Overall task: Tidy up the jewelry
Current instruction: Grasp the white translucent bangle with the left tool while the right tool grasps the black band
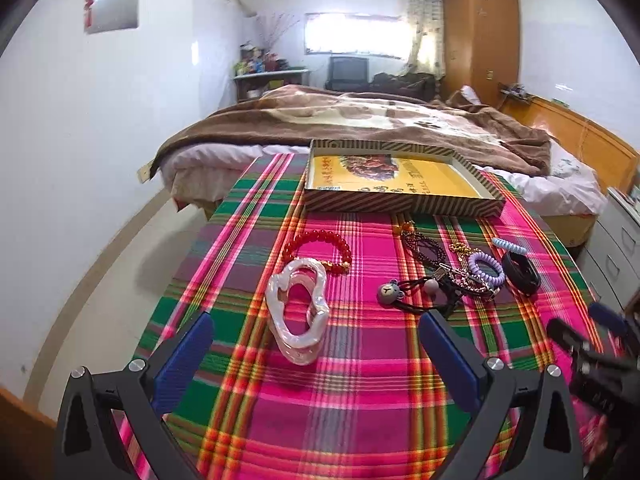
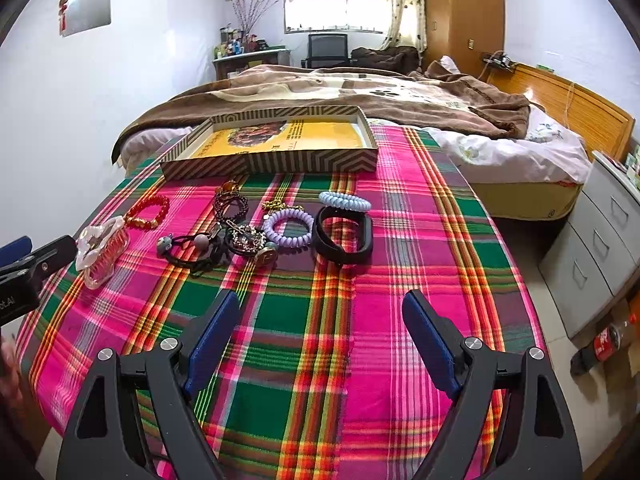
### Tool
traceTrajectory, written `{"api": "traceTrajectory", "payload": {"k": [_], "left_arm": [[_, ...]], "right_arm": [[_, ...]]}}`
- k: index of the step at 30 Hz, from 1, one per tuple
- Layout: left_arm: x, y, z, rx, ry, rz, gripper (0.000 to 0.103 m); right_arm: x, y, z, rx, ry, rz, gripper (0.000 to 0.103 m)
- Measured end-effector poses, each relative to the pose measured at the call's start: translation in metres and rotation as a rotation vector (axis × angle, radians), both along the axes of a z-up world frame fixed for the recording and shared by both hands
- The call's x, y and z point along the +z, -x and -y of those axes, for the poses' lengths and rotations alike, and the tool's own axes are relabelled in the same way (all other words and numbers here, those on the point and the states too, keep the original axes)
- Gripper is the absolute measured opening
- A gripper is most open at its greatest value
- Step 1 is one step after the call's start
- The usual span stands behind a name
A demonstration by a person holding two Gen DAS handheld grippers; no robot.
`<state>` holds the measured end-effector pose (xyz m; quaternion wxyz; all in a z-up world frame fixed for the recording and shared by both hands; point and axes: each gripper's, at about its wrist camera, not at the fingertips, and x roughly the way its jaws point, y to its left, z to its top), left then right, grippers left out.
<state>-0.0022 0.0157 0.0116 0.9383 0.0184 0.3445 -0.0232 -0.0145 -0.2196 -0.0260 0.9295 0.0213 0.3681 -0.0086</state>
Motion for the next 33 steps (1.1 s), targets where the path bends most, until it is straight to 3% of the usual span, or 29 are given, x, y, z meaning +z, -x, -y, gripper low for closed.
{"api": "traceTrajectory", "payload": {"k": [4,9,13,21,30,33], "left_arm": [[-0.013,-0.01,-0.025,0.031,-0.035,-0.04,0.103],[-0.027,-0.019,-0.054,0.032,-0.022,-0.093,0.103],[-0.035,-0.031,-0.06,-0.018,0.027,-0.132,0.103],[-0.047,-0.065,-0.041,-0.079,0.08,-0.194,0.103],[-0.063,-0.087,-0.036,-0.036,0.097,-0.248,0.088],[-0.064,-0.09,-0.034,-0.03,0.07,-0.242,0.083]], "right_arm": [[0.0,-0.021,-0.005,0.064,-0.014,-0.007,0.084],[-0.004,-0.047,-0.025,0.188,-0.043,-0.051,0.084],[-0.01,-0.057,-0.041,0.218,-0.019,-0.067,0.084],[-0.014,-0.067,-0.046,0.216,-0.011,-0.089,0.084],[-0.008,-0.066,-0.035,0.188,-0.023,-0.075,0.084],[-0.004,-0.064,-0.022,0.151,-0.023,-0.067,0.084]]}}
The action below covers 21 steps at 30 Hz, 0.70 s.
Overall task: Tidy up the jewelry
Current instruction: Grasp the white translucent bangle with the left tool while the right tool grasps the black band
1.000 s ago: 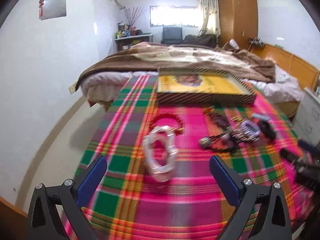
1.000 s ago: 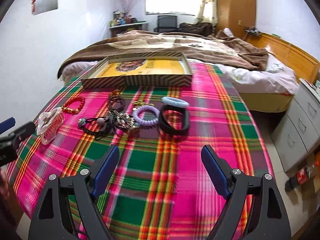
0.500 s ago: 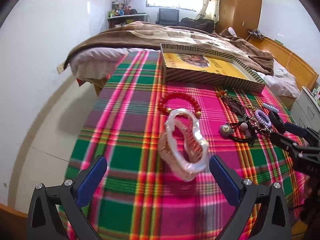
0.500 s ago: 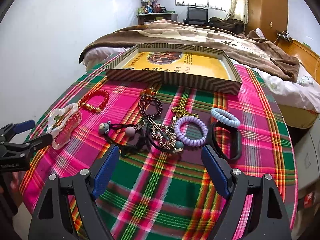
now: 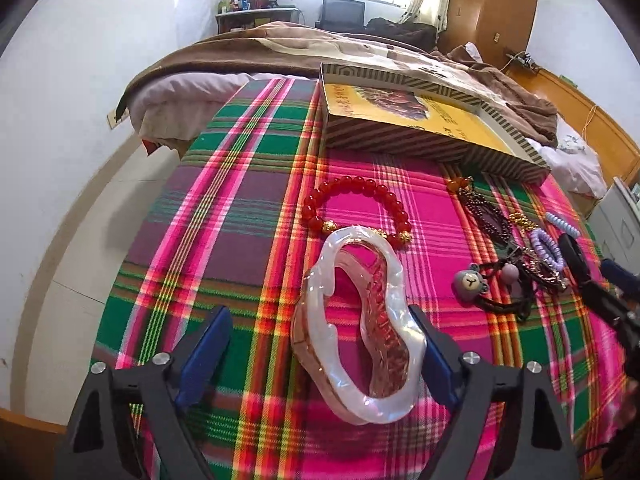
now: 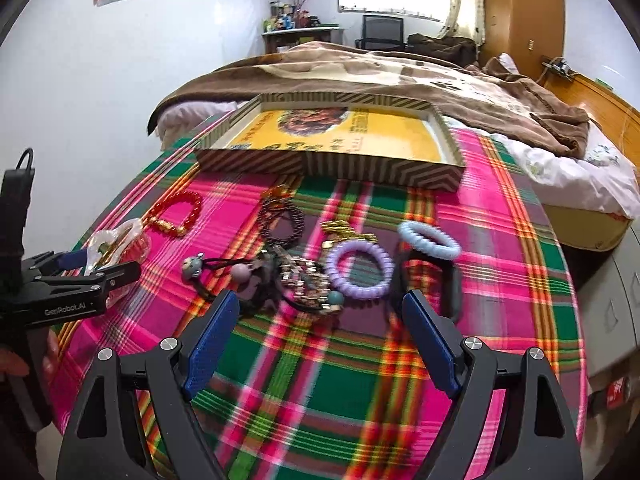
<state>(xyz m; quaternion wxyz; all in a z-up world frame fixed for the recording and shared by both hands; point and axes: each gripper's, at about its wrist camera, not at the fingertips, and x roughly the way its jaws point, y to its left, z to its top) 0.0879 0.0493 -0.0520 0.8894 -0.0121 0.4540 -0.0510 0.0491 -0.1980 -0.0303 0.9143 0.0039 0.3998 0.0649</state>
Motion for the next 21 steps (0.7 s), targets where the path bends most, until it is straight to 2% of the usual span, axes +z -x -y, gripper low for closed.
{"api": "traceTrajectory", "payload": {"k": [2,3,5,12,16,21], "left_arm": [[0.001,0.0,0.002,-0.005,-0.004,0.007,0.068],[0.002,-0.001,0.003,-0.004,-0.004,0.012,0.065],[0.002,-0.001,0.002,0.004,-0.003,0.021,0.052],[0.007,0.005,-0.01,0.03,0.023,0.031,0.049],[0.016,0.013,-0.012,0.037,0.002,0.061,0.049],[0.03,0.02,-0.014,0.043,0.012,0.094,0.049]], "right_arm": [[0.001,0.001,0.01,-0.025,0.001,0.005,0.084],[0.0,0.0,0.018,-0.047,-0.002,0.004,0.084],[0.0,-0.001,0.031,-0.085,-0.005,0.003,0.084],[-0.001,-0.006,0.08,-0.227,0.005,-0.002,0.084],[-0.013,-0.017,0.089,-0.214,-0.023,-0.044,0.084],[-0.029,-0.032,0.094,-0.233,-0.034,-0.093,0.083]]}}
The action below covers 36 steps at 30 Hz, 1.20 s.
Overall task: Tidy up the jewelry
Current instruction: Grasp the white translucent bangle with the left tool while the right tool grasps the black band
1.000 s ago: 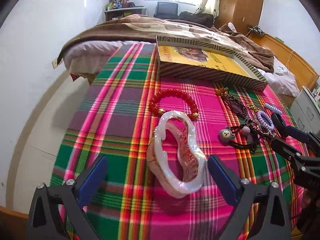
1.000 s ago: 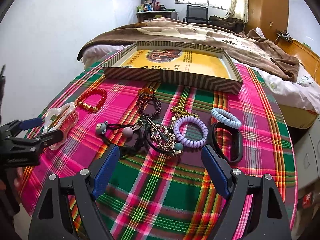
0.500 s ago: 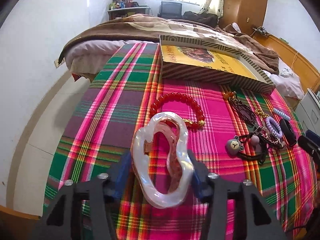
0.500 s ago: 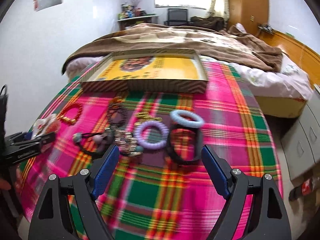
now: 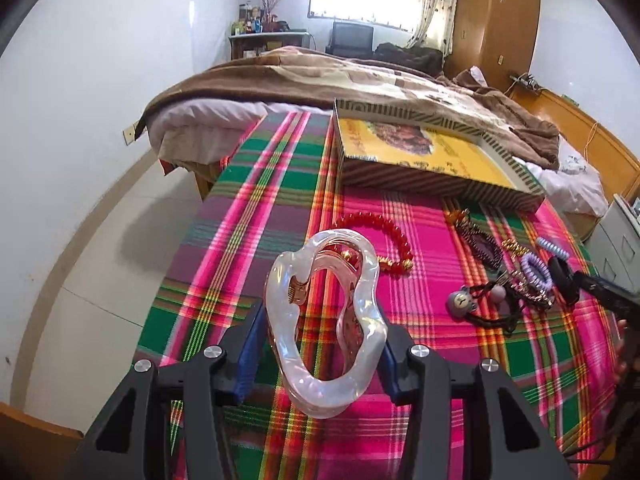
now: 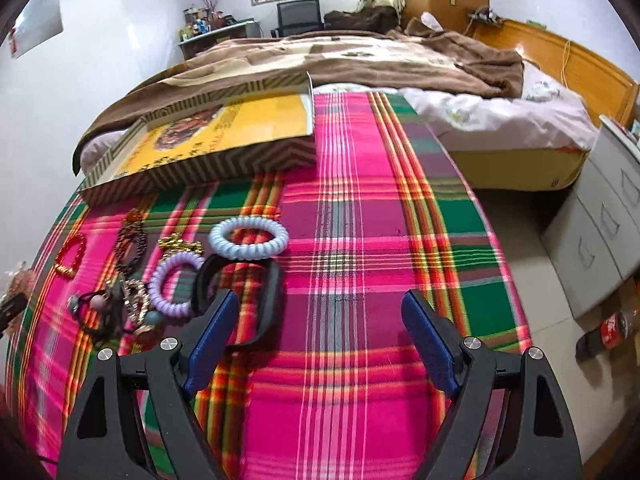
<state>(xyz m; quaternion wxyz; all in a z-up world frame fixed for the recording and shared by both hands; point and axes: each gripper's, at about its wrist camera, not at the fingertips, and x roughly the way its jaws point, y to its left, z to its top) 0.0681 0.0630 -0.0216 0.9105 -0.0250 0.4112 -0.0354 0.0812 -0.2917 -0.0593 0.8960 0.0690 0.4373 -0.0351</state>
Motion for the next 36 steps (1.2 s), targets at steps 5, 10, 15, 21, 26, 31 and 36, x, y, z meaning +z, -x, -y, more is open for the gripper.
{"api": "traceTrajectory", "payload": {"k": [5,10,15,21,26,31,36], "left_arm": [[0.007,0.0,0.006,-0.01,-0.005,0.011,0.049],[0.008,-0.002,0.013,-0.022,-0.011,0.013,0.049],[0.011,-0.003,0.021,-0.037,-0.018,0.012,0.049],[0.017,0.003,0.029,-0.057,-0.023,0.023,0.049],[0.019,0.008,0.036,-0.075,-0.022,0.024,0.049],[0.024,0.014,0.043,-0.096,-0.02,0.029,0.049],[0.029,0.021,0.049,-0.114,-0.02,0.04,0.049]], "right_arm": [[-0.008,-0.008,-0.008,0.027,0.037,-0.022,0.076],[-0.007,-0.01,-0.018,0.051,0.068,-0.017,0.065],[-0.006,-0.007,-0.022,0.078,0.056,-0.009,0.045],[-0.004,-0.001,-0.024,0.091,0.045,-0.013,0.013],[-0.001,0.015,-0.02,0.084,0.02,-0.003,0.013],[0.009,0.034,-0.015,0.124,-0.033,-0.003,0.012],[0.01,0.049,-0.013,0.151,0.015,-0.068,0.013]]}}
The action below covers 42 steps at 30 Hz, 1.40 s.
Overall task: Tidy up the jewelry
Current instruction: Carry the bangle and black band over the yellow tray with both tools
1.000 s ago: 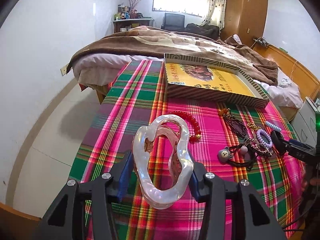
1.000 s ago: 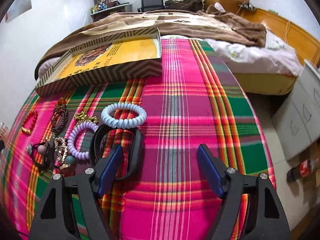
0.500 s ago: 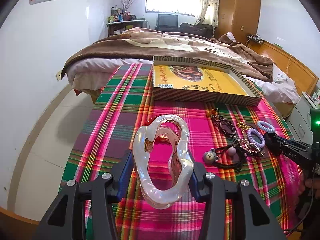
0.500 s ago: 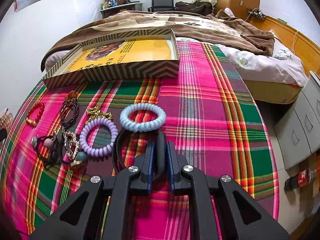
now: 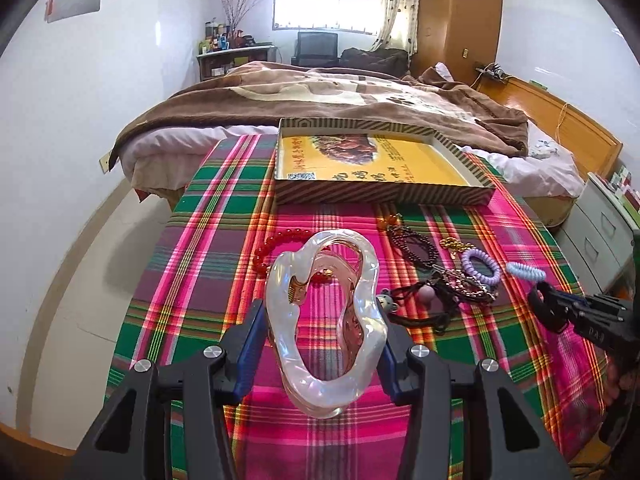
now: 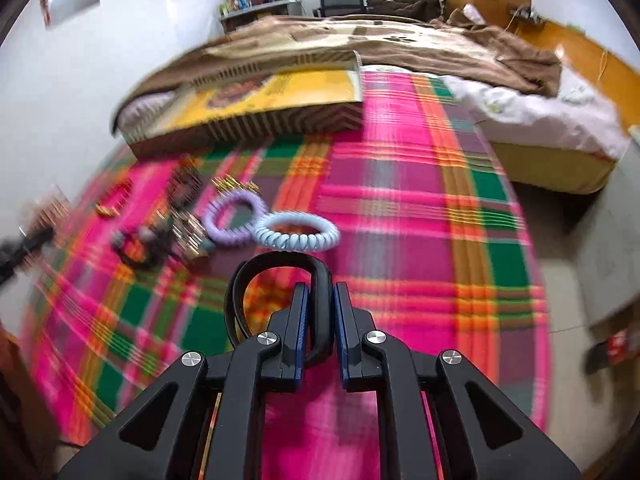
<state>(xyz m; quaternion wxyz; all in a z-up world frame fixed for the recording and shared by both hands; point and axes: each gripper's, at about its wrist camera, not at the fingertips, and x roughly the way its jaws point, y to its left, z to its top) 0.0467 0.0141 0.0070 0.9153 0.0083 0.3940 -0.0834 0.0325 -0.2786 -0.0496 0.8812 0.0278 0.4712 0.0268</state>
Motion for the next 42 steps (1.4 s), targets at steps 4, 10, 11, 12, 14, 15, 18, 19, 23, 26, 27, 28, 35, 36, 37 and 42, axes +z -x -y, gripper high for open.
{"api": "traceTrajectory", "payload": {"k": [4,10,11,12,14,15,18,19,23,26,27,28,35,36,37,42], "left_arm": [[0.002,0.003,0.004,-0.009,-0.003,0.004,0.049],[0.005,0.006,0.01,-0.03,0.003,0.005,0.049],[0.005,0.007,0.011,-0.031,0.002,0.007,0.049],[0.006,0.008,0.011,-0.032,0.002,0.011,0.049],[0.008,0.01,0.011,-0.03,0.003,0.012,0.049],[0.008,0.01,0.011,-0.029,0.002,0.012,0.049],[0.009,0.01,0.01,-0.028,0.001,0.014,0.049],[0.01,0.01,0.01,-0.027,0.001,0.014,0.049],[0.01,0.009,0.011,-0.029,0.003,0.015,0.049],[0.01,0.003,0.012,-0.033,-0.004,0.009,0.049],[0.012,0.0,0.012,-0.038,-0.006,0.011,0.049],[0.013,-0.004,0.013,-0.039,-0.007,0.013,0.049],[0.022,-0.045,0.015,-0.047,-0.018,0.007,0.049],[0.023,-0.052,0.015,-0.048,-0.017,0.008,0.049],[0.023,-0.058,0.016,-0.046,-0.016,0.008,0.049],[0.027,-0.1,0.022,-0.037,-0.026,0.02,0.049]], "right_arm": [[0.008,0.021,0.003,0.032,0.02,-0.005,0.012],[0.017,0.032,0.022,0.083,-0.153,0.008,0.012],[0.018,0.032,0.026,0.074,-0.194,0.024,0.012],[0.022,0.034,0.033,0.062,-0.259,0.053,0.013],[0.031,0.036,0.044,0.024,-0.333,0.123,0.012],[0.034,0.036,0.046,0.006,-0.341,0.146,0.013],[0.04,0.03,0.044,0.047,-0.402,0.147,0.012],[0.041,0.025,0.039,0.033,-0.341,0.137,0.013],[0.045,0.013,0.044,0.009,-0.409,0.153,0.013],[0.048,-0.002,0.033,0.028,-0.359,0.14,0.013],[0.049,-0.006,0.03,0.031,-0.354,0.137,0.013],[0.051,-0.012,0.027,0.026,-0.338,0.135,0.013],[0.066,-0.051,0.008,0.016,-0.274,0.165,0.013],[0.069,-0.059,0.005,0.013,-0.254,0.171,0.013],[0.07,-0.068,0.003,0.01,-0.238,0.174,0.013],[0.07,-0.111,0.001,-0.019,-0.194,0.173,0.013]]}}
